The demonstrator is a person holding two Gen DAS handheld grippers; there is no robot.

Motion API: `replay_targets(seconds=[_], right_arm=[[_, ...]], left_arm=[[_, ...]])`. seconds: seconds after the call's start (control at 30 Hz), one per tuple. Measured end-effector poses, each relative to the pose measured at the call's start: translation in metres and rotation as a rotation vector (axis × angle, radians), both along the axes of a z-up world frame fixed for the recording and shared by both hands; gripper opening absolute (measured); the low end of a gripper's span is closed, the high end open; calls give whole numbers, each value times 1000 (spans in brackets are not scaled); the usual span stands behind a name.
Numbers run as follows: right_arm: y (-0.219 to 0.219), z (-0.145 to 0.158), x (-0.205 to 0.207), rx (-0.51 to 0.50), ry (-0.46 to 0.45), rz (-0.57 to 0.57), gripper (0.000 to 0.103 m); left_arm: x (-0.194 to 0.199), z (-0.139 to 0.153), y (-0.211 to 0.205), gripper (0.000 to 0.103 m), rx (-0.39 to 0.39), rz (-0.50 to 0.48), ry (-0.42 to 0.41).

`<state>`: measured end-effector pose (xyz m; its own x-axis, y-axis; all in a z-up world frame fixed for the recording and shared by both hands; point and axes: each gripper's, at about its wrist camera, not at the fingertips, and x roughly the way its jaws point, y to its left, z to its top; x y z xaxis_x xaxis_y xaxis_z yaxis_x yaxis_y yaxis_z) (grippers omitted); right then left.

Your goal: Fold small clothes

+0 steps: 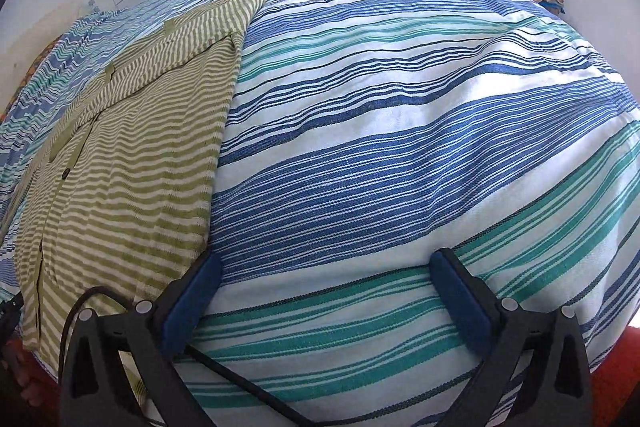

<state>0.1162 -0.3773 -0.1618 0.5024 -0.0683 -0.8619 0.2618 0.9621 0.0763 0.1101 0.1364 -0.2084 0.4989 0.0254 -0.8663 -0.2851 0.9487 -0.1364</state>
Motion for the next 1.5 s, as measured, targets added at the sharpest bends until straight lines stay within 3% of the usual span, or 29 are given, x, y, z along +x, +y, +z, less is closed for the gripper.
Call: replay_targets(seconds=[0.3,0.5,0.6,0.7,0.83,1.0,1.13,1.27,1.47,1.5], right_arm=[[0,10,-1,1,18,2,102],[0,114,-54,-90,-312,-69,102],[7,142,-77,-225,-364,-19,102],[18,139,-95,-335,-361,34,102],[32,130,-92,-367,-335,112,102],[51,114,-82,-421,-276,193,102],[59,107,-74,-445,-246,212,102],[66,98,-65,-467,-195,226,102],[77,86,-51,-504,-125,255,102],[79,84,-50,-508,-118,260,102]], left_arm=[[2,7,-5,103,40,-13,0],[-5,28,3,102,1,-3,-52],[-6,37,7,102,-4,7,-79],[2,44,20,102,-56,27,-91],[28,55,82,102,-206,134,-140],[49,63,207,102,-362,398,-245],[52,39,297,101,-510,614,-277],[64,8,346,101,-642,712,-289],[92,-1,370,100,-616,772,-299],[95,0,373,96,-607,775,-302]])
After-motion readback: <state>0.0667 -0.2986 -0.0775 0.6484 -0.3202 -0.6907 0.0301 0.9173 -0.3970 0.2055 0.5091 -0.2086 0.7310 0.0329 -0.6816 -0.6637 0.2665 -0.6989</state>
